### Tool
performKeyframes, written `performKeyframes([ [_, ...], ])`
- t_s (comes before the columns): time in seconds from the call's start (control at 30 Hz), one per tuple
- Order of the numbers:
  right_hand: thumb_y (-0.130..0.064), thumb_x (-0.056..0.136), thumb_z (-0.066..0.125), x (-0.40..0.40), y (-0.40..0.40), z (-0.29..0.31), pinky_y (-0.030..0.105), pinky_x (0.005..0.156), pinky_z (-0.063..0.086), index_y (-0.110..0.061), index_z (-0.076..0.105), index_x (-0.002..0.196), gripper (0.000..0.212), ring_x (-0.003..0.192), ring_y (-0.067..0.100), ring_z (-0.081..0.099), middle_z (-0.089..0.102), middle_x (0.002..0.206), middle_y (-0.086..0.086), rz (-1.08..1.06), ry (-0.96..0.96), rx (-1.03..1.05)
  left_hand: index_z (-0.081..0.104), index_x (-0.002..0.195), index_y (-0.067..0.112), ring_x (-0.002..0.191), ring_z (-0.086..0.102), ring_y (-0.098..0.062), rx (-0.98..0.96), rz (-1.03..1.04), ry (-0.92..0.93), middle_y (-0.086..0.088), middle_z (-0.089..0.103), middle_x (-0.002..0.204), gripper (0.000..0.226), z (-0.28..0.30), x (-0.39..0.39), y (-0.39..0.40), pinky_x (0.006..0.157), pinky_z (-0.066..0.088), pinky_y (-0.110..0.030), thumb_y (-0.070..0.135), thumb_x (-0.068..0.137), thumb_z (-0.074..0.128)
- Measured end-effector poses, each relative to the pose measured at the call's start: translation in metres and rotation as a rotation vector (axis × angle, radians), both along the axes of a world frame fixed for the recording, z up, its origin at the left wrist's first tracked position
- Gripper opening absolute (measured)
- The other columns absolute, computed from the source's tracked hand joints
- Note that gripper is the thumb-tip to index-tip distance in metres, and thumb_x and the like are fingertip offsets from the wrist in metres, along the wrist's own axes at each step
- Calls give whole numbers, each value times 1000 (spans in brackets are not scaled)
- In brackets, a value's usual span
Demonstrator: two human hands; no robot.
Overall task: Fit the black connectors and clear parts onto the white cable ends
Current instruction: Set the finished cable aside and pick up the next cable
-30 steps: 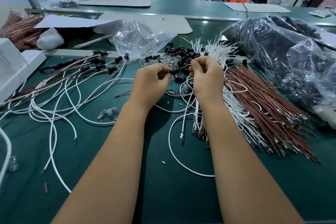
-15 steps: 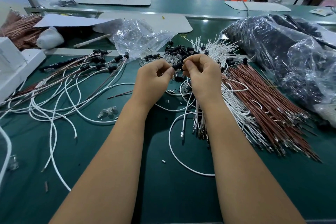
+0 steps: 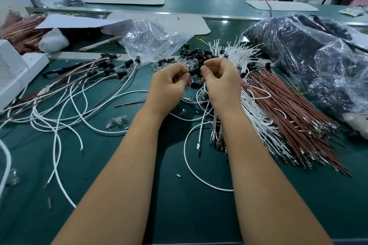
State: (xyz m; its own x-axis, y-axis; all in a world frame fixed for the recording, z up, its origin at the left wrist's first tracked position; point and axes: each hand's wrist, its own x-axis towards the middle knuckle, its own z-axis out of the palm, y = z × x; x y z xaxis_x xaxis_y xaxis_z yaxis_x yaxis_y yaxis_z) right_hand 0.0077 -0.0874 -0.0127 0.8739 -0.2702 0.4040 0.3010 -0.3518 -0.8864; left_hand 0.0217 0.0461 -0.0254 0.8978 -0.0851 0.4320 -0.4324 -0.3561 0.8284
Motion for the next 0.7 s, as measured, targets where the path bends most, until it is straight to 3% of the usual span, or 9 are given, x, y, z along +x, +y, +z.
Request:
performKeyframes([
  [0.07, -12, 90, 64, 0, 0, 0, 17, 67, 49, -15, 63, 91, 4, 74, 9, 60, 64, 80, -4, -10, -8, -8, 62, 77, 10, 74, 60, -37, -4, 2, 0, -17, 65, 73, 14, 0, -1, 0, 74, 52, -52, 7, 90, 56],
  [0.23, -2, 88, 58, -2, 3, 1, 26, 68, 53, -14, 65, 88, 14, 75, 15, 64, 67, 81, 2, 7, -1, -16, 63, 77, 15, 71, 61, -36, -52, 13, 4, -13, 66, 70, 15, 1, -1, -2, 69, 53, -49, 9, 90, 58],
  [0.33, 2, 83, 55, -4, 6, 0, 20, 62, 50, -16, 63, 85, 19, 67, 7, 60, 66, 76, -2, 42, -3, -46, 63, 77, 19, 68, 61, -31, -46, 32, 2, -10, 66, 70, 16, 0, 1, -2, 67, 52, -45, 11, 90, 59],
  [0.5, -9, 83, 66, -4, 7, -1, 18, 61, 47, -16, 61, 79, 10, 60, -1, 54, 59, 66, -12, 48, -53, -65, 63, 84, 17, 66, 59, -13, -60, 60, 32, 0, 64, 71, 6, -1, 4, 1, 66, 52, -31, 15, 90, 63],
  [0.7, -11, 84, 70, -1, 7, -3, 21, 62, 48, -16, 59, 76, 15, 61, 1, 52, 58, 67, -12, 46, -55, -114, 65, 86, 7, 52, 45, 1, -19, -28, 115, 3, 55, 64, 3, 6, 3, 7, 54, 37, -12, 7, 89, 64],
])
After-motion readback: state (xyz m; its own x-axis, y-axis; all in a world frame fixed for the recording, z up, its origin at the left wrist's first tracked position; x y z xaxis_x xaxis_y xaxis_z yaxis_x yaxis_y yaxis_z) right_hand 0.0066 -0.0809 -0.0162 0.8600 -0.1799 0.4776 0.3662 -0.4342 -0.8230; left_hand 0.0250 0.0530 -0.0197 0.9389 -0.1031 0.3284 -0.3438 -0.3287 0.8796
